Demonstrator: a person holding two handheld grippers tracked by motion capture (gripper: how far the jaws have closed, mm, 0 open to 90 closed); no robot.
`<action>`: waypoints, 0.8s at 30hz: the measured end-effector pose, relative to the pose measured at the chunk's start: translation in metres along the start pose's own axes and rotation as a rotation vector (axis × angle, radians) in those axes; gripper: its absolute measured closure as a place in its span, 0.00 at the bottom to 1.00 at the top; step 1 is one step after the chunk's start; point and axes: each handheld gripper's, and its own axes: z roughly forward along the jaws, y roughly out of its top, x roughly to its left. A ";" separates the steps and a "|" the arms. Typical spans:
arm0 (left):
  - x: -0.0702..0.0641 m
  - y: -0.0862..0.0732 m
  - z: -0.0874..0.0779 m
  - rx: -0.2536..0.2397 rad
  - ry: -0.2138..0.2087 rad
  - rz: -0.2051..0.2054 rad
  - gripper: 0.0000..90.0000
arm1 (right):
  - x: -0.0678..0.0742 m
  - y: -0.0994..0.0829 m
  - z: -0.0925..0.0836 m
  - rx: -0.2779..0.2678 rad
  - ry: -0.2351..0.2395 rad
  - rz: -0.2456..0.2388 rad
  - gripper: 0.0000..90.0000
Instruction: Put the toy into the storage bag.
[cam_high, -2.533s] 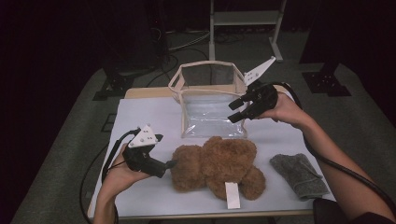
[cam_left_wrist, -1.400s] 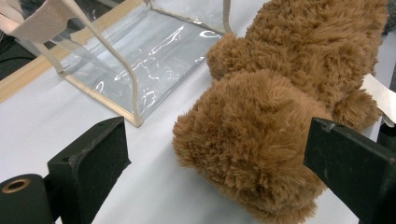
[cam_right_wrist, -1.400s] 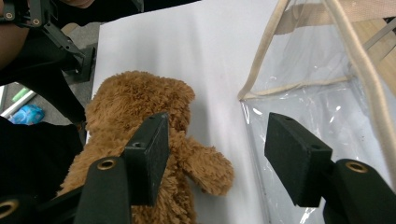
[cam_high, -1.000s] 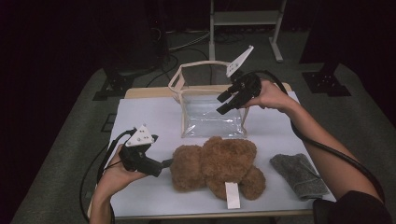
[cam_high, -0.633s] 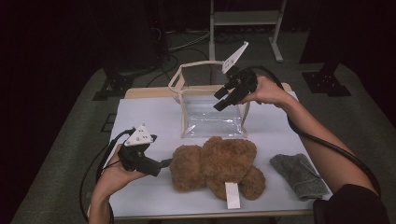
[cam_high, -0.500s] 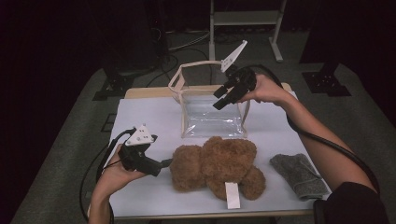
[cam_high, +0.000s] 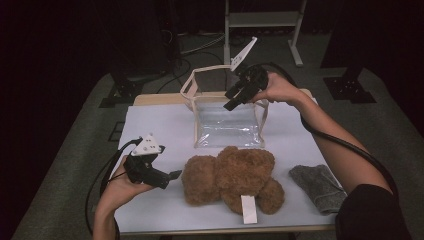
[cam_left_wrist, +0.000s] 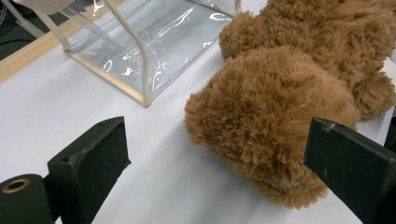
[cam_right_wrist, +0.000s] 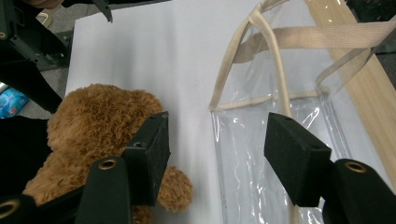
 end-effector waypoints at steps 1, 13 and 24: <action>0.000 0.000 0.000 -0.001 -0.001 0.000 0.06 | -0.001 0.001 0.000 0.001 -0.001 0.005 0.44; 0.003 -0.005 -0.002 0.006 0.004 -0.018 0.06 | -0.017 0.009 0.004 0.022 -0.022 0.015 0.44; 0.004 -0.007 -0.002 0.022 0.002 -0.019 0.06 | -0.029 0.006 0.010 0.039 -0.032 0.039 0.45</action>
